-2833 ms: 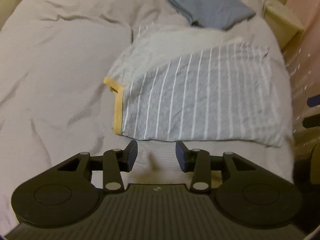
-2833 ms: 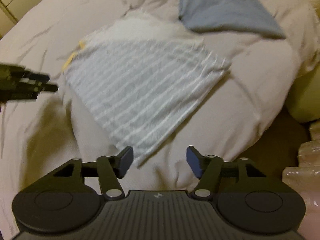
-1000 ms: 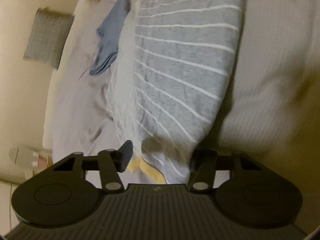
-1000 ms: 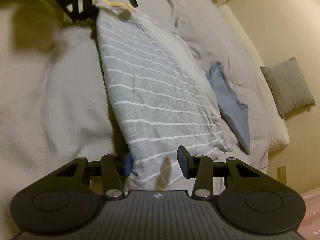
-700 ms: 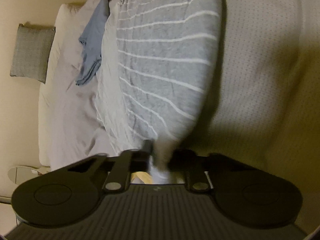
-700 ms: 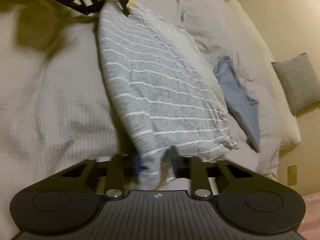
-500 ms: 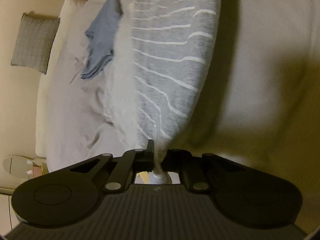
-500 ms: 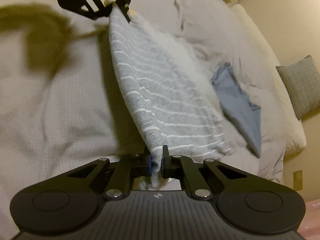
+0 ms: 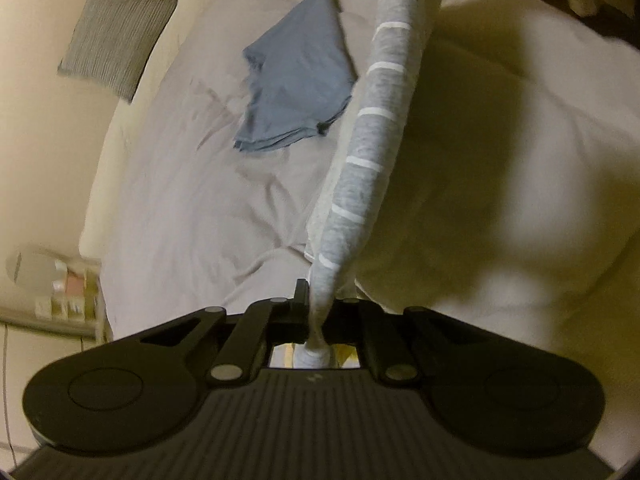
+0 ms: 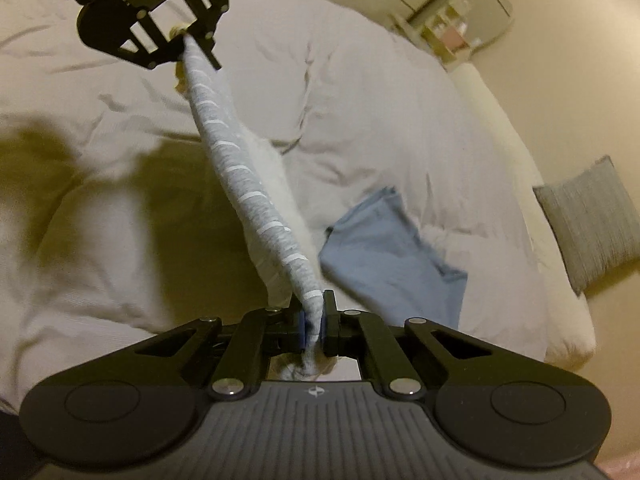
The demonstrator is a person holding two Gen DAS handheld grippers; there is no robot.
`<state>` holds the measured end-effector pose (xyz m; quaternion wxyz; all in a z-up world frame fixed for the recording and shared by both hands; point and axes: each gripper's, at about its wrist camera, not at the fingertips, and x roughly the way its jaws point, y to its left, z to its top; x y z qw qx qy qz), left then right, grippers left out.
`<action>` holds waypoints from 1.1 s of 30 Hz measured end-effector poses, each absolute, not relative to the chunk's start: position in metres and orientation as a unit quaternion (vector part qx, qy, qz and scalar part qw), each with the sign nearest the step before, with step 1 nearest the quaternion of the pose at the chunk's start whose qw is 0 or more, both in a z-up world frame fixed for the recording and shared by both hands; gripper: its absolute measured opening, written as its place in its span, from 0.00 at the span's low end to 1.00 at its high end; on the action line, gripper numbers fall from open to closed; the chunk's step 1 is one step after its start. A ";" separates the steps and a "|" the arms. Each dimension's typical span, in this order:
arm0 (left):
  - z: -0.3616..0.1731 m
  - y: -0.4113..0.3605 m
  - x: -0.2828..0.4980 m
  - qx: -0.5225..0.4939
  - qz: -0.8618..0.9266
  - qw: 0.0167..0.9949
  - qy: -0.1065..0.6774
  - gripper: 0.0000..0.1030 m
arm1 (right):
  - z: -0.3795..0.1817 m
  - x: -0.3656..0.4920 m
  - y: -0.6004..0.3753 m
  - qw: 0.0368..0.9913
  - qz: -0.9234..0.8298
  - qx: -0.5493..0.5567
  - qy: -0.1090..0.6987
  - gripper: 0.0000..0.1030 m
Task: Fold clothes
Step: 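Lift the folded striped shirt with both grippers and carry it over the blue garment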
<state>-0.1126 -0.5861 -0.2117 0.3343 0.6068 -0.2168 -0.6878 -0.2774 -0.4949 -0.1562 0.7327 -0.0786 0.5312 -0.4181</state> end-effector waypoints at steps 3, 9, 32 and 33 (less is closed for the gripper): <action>-0.198 -0.589 -0.126 0.611 -0.680 0.353 -0.197 0.04 | -0.144 -0.293 -0.511 0.744 -0.405 -0.090 0.524 0.02; -0.171 -0.583 -0.145 0.604 -0.669 0.390 -0.189 0.04 | -0.118 -0.315 -0.518 0.749 -0.414 -0.117 0.504 0.02; -0.088 -0.745 -0.256 0.543 -0.605 0.563 -0.149 0.04 | -0.053 -0.447 -0.722 0.791 -0.388 -0.226 0.416 0.02; -0.085 -0.755 -0.261 0.541 -0.598 0.573 -0.149 0.04 | -0.050 -0.453 -0.736 0.793 -0.384 -0.240 0.408 0.02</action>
